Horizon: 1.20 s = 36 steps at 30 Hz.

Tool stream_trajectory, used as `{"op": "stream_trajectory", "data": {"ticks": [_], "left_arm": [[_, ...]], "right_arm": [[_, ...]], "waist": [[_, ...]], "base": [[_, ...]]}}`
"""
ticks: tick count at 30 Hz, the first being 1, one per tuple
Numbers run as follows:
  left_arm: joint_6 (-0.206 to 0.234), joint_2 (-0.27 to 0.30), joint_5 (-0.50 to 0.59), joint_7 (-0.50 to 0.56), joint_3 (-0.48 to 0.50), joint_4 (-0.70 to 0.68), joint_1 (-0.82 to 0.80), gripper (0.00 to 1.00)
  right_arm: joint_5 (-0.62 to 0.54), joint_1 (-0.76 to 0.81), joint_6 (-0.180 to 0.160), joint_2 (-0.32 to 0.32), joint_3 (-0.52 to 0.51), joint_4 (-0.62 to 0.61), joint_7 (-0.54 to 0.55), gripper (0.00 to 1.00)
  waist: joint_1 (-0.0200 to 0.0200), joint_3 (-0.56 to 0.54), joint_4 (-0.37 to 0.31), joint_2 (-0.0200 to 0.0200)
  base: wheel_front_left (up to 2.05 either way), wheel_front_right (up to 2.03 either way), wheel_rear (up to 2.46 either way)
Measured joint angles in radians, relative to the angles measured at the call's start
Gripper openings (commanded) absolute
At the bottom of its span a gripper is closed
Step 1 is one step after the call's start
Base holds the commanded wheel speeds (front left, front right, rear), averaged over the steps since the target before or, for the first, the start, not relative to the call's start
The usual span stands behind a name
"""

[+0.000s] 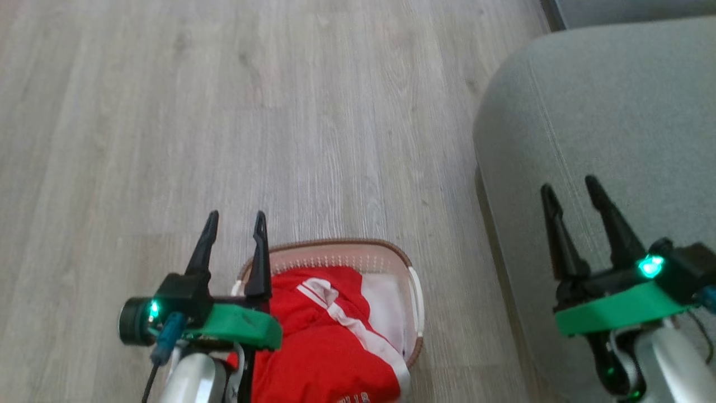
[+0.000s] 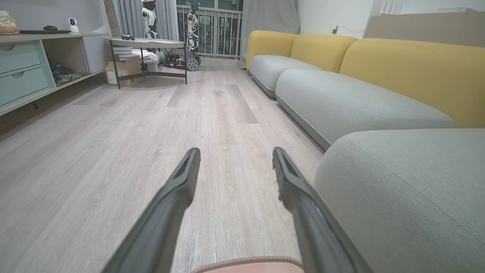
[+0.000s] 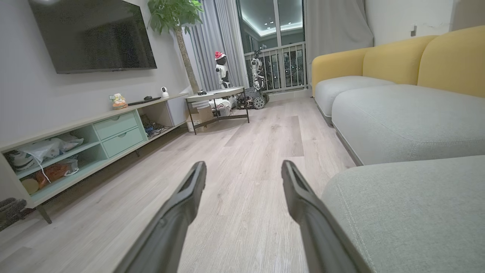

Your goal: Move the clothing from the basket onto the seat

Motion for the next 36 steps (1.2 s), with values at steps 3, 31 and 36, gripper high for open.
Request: {"op": "stream_trajectory", "data": {"ticks": [3, 31, 36], "left_arm": [[0.012, 0.0, -0.001, 0.0, -0.002, 0.012, -0.026, 1.0], [-0.126, -0.005, -0.193, 0.0, -0.009, 0.778, -0.494, 1.0], [-0.171, -0.007, -0.209, 0.006, -0.043, 0.968, -0.604, 1.0]], "right_arm": [[0.015, -0.03, 0.0, -0.019, 0.0, -0.012, -0.001, 1.0], [0.137, -0.322, 0.0, -0.112, -0.007, -0.146, -0.001, 1.0], [0.142, -0.369, 0.0, -0.118, -0.033, -0.184, -0.004, 1.0]], "waist": [[0.0, 0.037, -0.016, 0.0], [0.0, 0.524, -0.133, 0.0], [0.0, 0.604, -0.154, -0.0001]], "base": [[0.0, 0.0, 0.0], [0.0, 0.0, 0.0], [0.0, 0.0, 0.0]]}}
